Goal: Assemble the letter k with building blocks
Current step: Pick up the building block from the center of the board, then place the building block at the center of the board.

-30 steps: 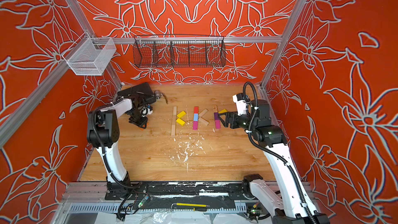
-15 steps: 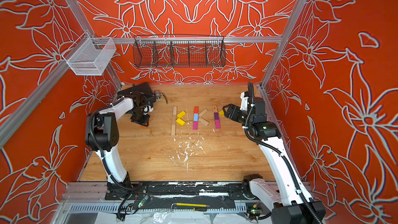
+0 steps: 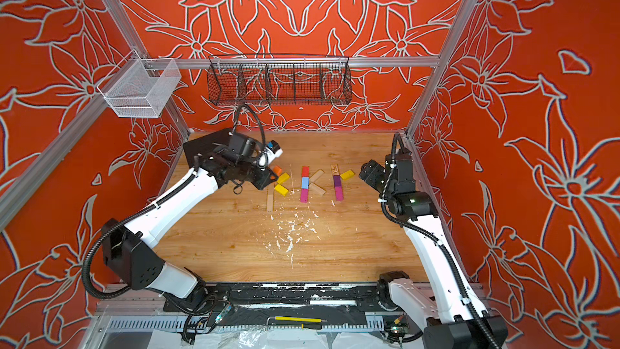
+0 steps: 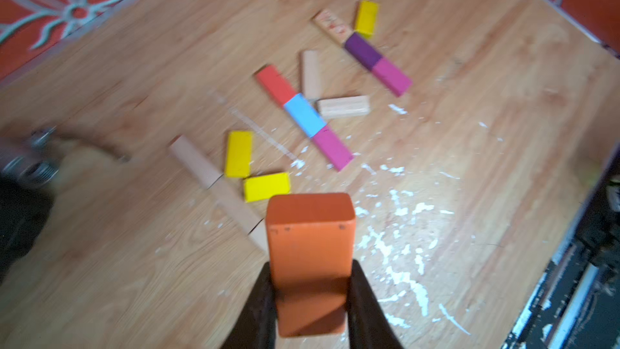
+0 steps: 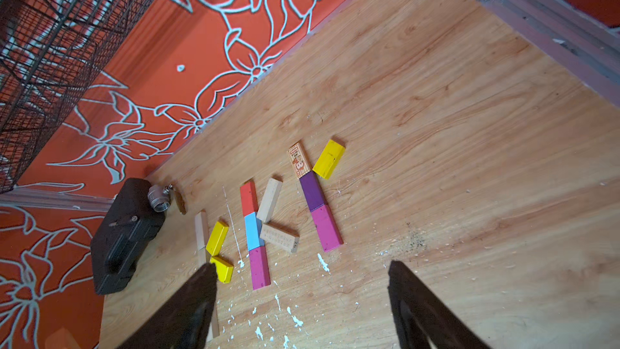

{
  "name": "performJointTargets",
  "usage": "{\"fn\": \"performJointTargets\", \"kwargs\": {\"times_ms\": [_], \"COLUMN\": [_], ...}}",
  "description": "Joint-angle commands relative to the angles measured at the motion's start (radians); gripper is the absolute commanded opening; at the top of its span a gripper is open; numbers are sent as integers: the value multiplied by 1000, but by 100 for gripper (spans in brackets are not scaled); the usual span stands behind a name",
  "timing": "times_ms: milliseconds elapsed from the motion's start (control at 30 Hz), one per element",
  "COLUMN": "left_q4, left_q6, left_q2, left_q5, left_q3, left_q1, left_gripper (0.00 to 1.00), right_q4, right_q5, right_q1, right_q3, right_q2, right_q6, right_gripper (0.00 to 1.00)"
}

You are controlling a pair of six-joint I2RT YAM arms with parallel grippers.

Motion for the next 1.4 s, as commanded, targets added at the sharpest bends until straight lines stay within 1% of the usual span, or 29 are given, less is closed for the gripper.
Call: {"fn": "performJointTargets", "kwargs": {"times_ms": [0,67,133,233,333,467,633,767,933,1167,1267,1367], "left_q4": [51,15,-59,-151,-169,-176,-216,-262,-292,-288,-273,-238], "left_q6": [83,146,189,226,259,316,349,378,378,375,361,318], "left_q2": [79,159,255,395,498,607,709,768,817,801,774,732], "left_q5": [-7,-31,-49,-75,-93,-97,-116,-115,-125,-98,-75,-61], "left_q3": [15,65,142,257,315,361,440,490,537,550,549,533], "left_q1": [-126,-198,-251,-313,-358,-380,-385,-393,-395,-395,-395,-394], "left_gripper": [22,22,23,24,24,24,25,27,35,44,52,66], "right_q4": [-21,-25,-26,-26,-52,-66,-62,-63,-60,-60,-56,-48], "right_q5": [76,90,99,94,112,130,132,125,118,116,114,112], "right_q1": [-1,-1,0,-1,-1,-1,0,0,0,-1,0,0], "right_q3": [-39,-64,-90,-123,-136,-146,-143,-140,-143,-140,-138,-129], "right_q2": [-65,-106,-142,-195,-232,-278,-309,-308,-307,-303,-303,-299], "right_q6": [40,50,54,53,53,40,25,11,15,10,0,-33], "right_gripper": [82,81,81,81,81,80,80,80,79,80,79,79]}}
